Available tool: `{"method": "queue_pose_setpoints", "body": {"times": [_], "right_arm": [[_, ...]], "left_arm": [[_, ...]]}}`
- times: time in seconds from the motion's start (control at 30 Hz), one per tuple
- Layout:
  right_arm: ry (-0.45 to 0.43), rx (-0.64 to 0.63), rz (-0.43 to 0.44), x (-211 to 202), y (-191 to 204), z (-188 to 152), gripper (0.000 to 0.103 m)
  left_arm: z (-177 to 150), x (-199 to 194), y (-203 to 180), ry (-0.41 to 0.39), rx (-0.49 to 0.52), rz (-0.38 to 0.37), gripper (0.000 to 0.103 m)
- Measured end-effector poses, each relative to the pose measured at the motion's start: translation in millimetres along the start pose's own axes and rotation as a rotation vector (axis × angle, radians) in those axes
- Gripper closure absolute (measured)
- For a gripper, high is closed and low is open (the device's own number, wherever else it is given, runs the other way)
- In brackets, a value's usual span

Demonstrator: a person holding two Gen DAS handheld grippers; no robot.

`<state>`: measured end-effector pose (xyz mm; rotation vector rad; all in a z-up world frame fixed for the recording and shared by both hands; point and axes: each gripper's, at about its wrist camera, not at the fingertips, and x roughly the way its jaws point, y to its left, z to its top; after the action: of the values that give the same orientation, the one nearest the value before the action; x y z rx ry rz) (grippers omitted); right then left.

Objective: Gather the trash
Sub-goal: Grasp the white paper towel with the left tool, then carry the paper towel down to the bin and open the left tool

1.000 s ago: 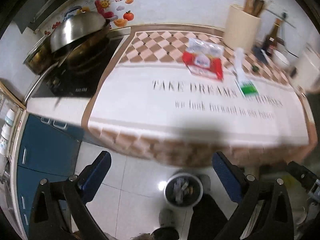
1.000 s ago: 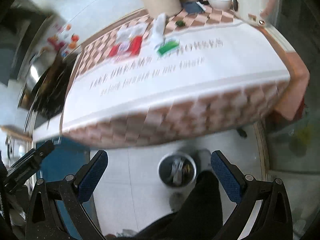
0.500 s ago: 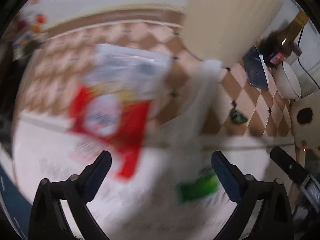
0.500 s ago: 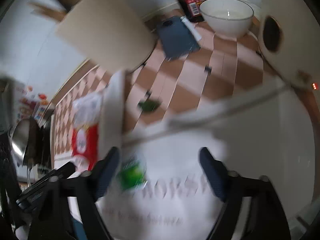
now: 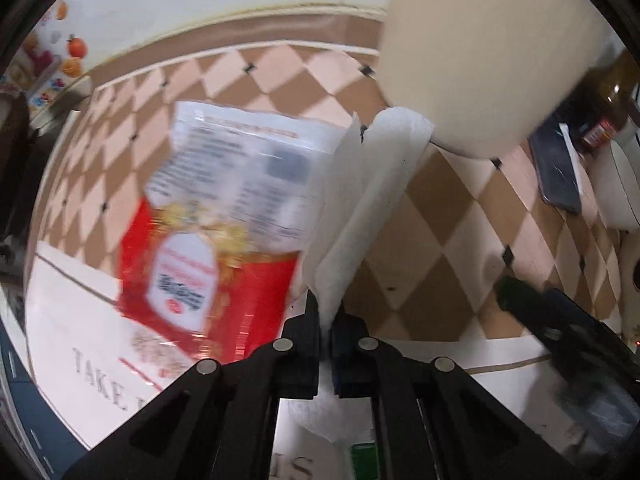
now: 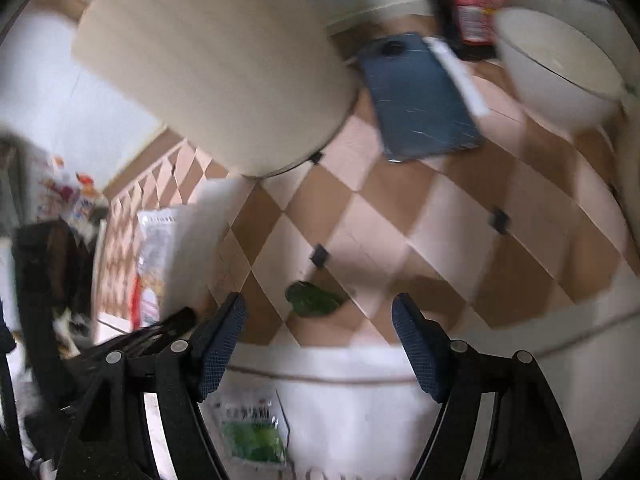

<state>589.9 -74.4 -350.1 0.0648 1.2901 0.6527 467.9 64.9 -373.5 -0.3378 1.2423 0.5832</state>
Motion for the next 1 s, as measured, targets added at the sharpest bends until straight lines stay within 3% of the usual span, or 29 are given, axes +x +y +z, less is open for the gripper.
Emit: {"method": "queue_pose_setpoints", "body": {"times": [0.03,0.13,0.2,0.23,0.43,0.6,0.8,1.0], "right_arm": [[0.007,-0.033,-0.026,8.6,7.3,0.6,0.032],[-0.014,-0.144,-0.123,20.6,25.7,-1.4,0.078],[-0.020,-0.158,-0.138,22.1,32.1,-3.9,0.079],[-0.030,-0.165,-0.143,19.9,34.8,-5.9,0.088],[-0.093,-0.159,-0.113,-17.8,47.9,-25.2,0.087],[-0.160,-0.150,-0.087,-70.1,61.1,-61.6,0.087],[-0.241,-0.127,-0.048,-145.9,78.5,-143.8,0.087],[-0.277,-0.090,-0.043,-195.0,113.8,-259.3,0.087]], "left_arm": [[-0.2,-3.4,2.2,-0.008,0.000,0.008,0.102],[-1.5,-16.8,7.0,-0.039,0.009,0.039,0.102],[-5.8,-28.6,11.6,-0.058,0.013,0.052,0.102],[-8.4,-36.0,13.8,-0.070,0.016,0.053,0.102],[-22.2,-72.0,20.5,-0.164,0.030,0.067,0.102],[-64.5,-117.4,50.2,-0.236,0.028,0.052,0.102],[-145.7,-166.7,109.3,-0.302,0.050,0.008,0.102],[-243.6,-185.7,160.7,-0.267,0.095,-0.049,0.102]]}}
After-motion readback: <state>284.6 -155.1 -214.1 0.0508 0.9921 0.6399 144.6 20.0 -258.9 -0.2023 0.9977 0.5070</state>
